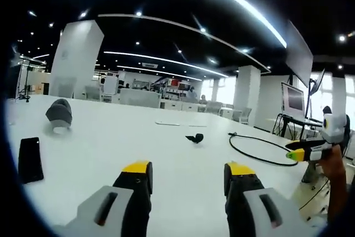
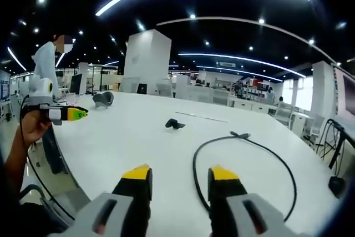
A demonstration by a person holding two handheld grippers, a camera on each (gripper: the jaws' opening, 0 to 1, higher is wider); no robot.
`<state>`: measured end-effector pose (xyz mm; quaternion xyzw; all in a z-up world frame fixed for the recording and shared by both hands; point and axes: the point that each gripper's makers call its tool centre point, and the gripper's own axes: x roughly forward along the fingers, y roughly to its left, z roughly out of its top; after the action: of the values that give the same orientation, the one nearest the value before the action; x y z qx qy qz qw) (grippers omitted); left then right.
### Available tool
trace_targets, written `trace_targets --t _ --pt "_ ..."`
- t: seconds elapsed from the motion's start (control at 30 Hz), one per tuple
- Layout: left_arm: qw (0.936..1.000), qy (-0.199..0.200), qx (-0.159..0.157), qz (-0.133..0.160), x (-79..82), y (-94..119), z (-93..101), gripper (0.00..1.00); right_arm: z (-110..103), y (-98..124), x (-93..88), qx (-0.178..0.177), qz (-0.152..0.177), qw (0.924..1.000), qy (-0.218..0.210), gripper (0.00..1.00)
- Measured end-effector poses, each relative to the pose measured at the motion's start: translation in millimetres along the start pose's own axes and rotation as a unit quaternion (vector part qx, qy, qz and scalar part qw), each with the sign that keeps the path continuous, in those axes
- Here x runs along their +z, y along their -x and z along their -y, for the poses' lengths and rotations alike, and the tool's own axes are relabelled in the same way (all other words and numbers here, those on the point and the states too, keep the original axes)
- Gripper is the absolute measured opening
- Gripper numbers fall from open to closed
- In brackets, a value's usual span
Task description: Find the charging cable on the desk, coil it up and secure with Velcro.
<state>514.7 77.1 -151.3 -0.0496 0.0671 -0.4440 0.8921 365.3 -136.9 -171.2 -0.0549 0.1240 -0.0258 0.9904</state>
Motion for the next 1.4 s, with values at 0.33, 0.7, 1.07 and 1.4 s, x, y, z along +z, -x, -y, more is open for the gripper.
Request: trace_targets --t 0.33,0.7,1.07,1.4 --pt "0.9998 -0.012 0.018 0.004 3.0 5 -1.3 0.5 3 7 -2.1 -0.006 0.001 1.0 -0.007 0.4" --pt "0.9995 -0.023 0.022 0.002 4.4 5 -0.4 0.5 6 7 -2.6 -0.011 -0.009 0.9999 0.003 0.4" --pt "0.9996 -0.025 0.015 0.0 3.1 5 3.9 0.5 7 9 -3.3 -0.014 -0.008 0.9999 0.003 0.4" --pt "0.9996 -0.028 0.007 -0.005 -0.8 1 11.2 0.49 13 10 -2.0 -0.018 -0.005 0.9998 0.002 0.4"
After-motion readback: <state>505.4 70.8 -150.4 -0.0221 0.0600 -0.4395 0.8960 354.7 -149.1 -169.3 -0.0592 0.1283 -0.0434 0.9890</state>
